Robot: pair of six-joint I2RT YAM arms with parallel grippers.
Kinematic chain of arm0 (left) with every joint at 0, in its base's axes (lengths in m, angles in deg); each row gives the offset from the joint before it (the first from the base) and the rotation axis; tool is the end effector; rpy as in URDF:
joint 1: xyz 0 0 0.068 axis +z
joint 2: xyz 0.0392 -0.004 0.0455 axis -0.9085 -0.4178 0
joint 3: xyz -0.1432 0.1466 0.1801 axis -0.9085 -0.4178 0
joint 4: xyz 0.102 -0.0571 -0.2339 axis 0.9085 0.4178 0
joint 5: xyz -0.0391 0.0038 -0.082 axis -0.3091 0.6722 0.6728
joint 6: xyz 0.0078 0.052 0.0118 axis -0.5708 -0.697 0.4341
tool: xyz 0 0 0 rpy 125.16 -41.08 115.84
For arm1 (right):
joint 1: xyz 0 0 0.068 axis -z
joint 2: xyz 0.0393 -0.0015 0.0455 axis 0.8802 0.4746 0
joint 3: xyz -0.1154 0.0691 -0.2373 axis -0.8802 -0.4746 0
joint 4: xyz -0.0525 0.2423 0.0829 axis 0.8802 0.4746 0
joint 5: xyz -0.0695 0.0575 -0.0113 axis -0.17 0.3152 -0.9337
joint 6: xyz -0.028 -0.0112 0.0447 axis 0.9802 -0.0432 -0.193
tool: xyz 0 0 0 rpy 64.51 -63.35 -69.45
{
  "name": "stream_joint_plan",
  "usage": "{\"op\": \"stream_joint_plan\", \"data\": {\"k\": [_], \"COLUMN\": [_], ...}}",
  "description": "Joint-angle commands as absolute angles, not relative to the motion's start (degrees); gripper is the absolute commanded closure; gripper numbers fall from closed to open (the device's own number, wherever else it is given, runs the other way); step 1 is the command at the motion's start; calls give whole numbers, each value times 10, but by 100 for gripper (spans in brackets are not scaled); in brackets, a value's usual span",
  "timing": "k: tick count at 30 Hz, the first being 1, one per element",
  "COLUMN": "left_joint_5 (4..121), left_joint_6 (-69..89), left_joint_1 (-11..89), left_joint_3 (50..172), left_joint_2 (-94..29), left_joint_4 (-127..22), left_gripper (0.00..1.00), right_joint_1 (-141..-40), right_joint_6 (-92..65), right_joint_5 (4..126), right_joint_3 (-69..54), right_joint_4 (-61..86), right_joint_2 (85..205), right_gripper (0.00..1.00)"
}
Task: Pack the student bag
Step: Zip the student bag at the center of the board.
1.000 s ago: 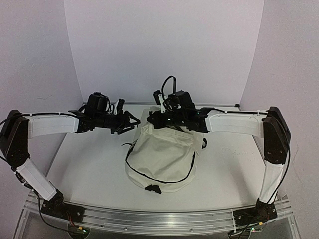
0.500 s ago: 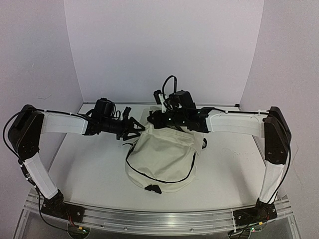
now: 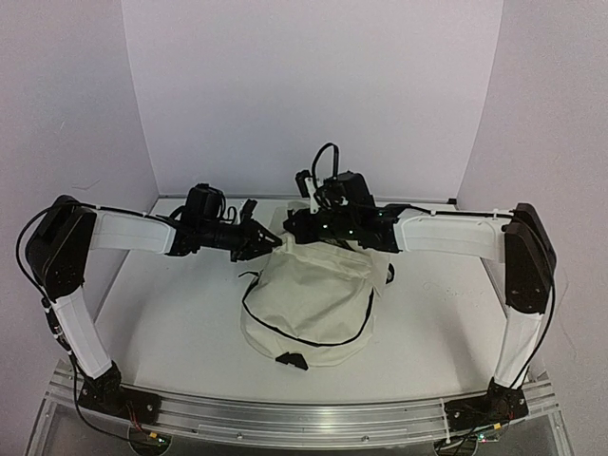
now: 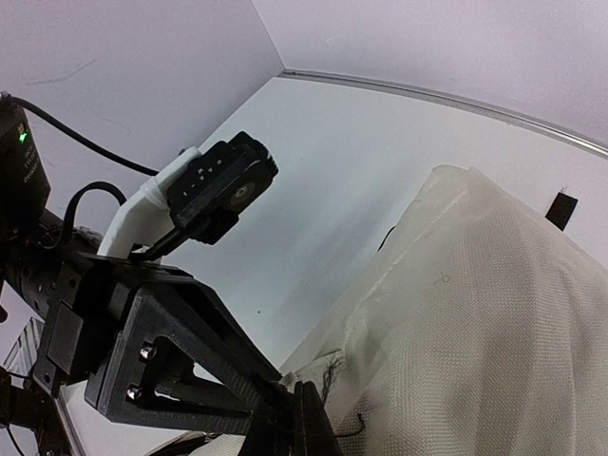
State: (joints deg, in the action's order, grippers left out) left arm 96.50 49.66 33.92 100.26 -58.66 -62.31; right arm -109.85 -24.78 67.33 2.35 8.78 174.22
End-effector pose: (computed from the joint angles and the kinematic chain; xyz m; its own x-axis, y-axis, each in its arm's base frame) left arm 0.3184 -0.2224 0.2123 -0.9484 -0.0947 -0.3025 0.2433 0.3942 -0.8862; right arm 0.3021 0.3469 0.2726 -0.4976 -0.0920 -0.8625 -0.7213 0.5961 0.3526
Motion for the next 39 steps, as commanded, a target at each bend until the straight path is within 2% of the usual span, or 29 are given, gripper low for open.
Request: {"op": "stream_joint_plan", "data": {"k": [1,5,22,39], "left_joint_5": [951,936,910,908], "left_joint_6": [505,505,511,504], "left_joint_1": [342,344,379,424], "left_joint_3": [1021,1009,960,938], "left_joint_2": [-588,-579,-545,-531], "left_joint_4": [-666,-656,-642,-633], "left_gripper": [90,100,100,100], "right_joint_1": [-1097,-1097,-1097,-1076], "right_joint_6": [-261,-285,-370,-421], "right_joint_5": [642,601,457,417], "right_joint_3": [16,-9,-105,-163], "right_joint_4": [62,74,117,163], "right_joint_2": [1686,1654,1553,1495], "right_gripper": [100,100,100,100]}}
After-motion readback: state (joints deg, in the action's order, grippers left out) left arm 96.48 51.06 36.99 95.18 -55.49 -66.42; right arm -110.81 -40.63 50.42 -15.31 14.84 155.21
